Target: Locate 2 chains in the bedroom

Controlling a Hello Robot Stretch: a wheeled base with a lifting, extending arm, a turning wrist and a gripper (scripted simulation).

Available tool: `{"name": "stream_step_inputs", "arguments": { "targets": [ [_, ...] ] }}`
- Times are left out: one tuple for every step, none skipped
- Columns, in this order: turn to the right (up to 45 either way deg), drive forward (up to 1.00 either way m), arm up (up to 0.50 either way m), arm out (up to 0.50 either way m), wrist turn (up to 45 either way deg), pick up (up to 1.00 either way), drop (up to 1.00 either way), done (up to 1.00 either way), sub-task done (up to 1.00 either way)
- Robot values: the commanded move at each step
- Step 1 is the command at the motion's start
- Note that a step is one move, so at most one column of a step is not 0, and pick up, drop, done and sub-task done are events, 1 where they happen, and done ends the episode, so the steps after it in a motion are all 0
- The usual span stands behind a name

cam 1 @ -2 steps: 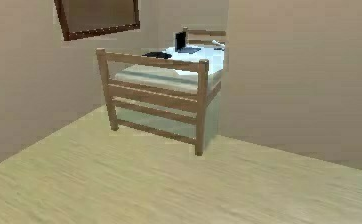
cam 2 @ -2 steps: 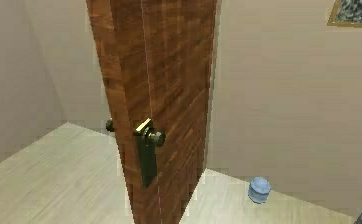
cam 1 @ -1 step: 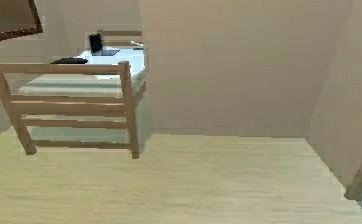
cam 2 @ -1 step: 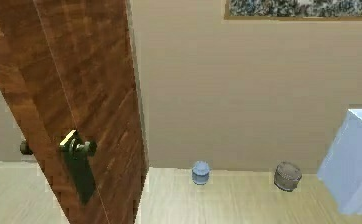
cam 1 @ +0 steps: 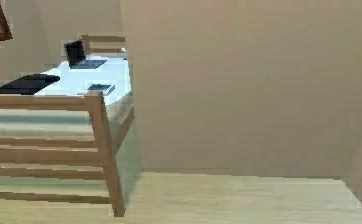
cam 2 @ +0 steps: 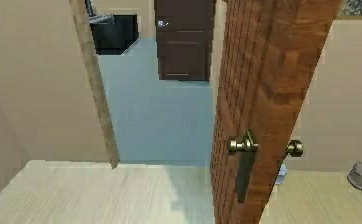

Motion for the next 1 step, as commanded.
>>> {"name": "stream_step_inputs", "arguments": {
  "targets": [
    [45.0, 0.0, 0.0, 0.0, 0.0, 0.0, 0.0, 0.0, 0.0]
  ]
}}
